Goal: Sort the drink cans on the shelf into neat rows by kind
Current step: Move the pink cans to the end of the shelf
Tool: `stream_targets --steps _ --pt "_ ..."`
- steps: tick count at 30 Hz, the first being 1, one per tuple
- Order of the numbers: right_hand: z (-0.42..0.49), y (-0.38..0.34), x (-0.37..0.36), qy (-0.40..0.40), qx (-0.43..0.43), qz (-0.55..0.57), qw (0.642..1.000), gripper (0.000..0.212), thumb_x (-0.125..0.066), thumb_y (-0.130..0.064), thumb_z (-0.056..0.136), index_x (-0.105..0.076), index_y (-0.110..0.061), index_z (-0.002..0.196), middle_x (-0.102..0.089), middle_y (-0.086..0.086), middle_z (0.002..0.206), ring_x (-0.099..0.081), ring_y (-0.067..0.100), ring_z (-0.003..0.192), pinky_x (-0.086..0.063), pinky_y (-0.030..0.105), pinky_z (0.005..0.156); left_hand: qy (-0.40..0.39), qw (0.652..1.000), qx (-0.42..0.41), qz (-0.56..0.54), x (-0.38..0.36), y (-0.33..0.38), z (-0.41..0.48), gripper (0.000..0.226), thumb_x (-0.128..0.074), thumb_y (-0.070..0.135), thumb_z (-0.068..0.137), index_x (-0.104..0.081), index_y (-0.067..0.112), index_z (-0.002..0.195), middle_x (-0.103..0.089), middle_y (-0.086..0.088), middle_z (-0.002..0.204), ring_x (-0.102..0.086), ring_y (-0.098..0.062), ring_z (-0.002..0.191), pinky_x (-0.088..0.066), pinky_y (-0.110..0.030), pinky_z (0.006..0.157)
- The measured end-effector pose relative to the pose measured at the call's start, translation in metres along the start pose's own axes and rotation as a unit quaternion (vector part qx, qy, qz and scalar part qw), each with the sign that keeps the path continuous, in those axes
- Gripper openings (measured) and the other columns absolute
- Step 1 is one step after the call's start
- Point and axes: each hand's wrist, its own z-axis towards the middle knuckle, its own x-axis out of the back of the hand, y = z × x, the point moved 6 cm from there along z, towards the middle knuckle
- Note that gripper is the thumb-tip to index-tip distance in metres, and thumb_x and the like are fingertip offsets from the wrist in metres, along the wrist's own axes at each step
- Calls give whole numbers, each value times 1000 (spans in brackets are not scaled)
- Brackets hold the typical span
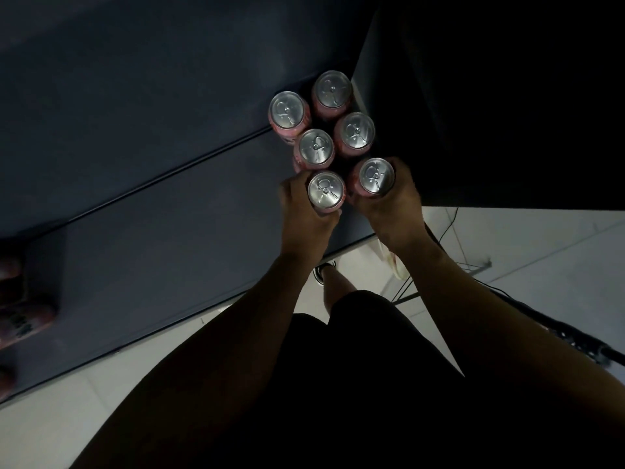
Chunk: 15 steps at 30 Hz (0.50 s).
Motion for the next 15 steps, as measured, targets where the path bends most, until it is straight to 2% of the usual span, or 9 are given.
stream_targets --steps 2,5,7,9,12,15 --pt "6 0 -1 0 13 -20 1000 68 -94 -35 62 -58 -25 119 -67 -1 117 -67 12 105 -59 40 92 -10 1000 0 3 -4 1 0 76 -88 3 66 -54 14 133 -46 0 128 -54 -6 114 -50 -23 99" --pt "12 1 -2 -2 25 -34 999 72 -91 -43 56 -59 -23 118 -67 1 116 -68 16 104 -59 43 90 -12 1000 7 -7 -5 1 0 75 -87 6 68 -52 21 133 -55 7 126 -60 -10 118 -54 -36 100" --pt "14 1 -2 -2 26 -28 999 72 -91 -42 55 -59 -22 116 -68 2 114 -68 17 103 -59 44 89 -5 1000 5 -5 -6 0 0 77 -85 7 68 -49 30 132 -57 10 127 -61 -12 119 -55 -44 99" --pt "14 0 -3 -6 27 -16 999 69 -93 -34 57 -58 -20 114 -68 3 114 -68 18 103 -59 43 90 -5 1000 7 -11 -8 -1 -2 79 -82 4 69 -47 31 135 -53 13 128 -59 -13 122 -54 -46 100" --pt "13 3 -5 -24 21 -3 999 73 -95 -21 60 -52 -25 118 -66 5 118 -68 18 106 -58 44 93 -8 1000 -2 -18 -8 -4 -4 77 -79 -2 70 -47 27 134 -50 9 128 -58 -13 119 -53 -41 101" --pt "11 7 -7 -41 11 6 999 79 -94 -24 59 -49 -26 124 -67 3 121 -68 17 109 -57 46 95 -7 1000 -16 -5 -7 -4 -4 73 -79 -5 70 -48 16 133 -46 1 127 -56 -12 115 -50 -23 97"
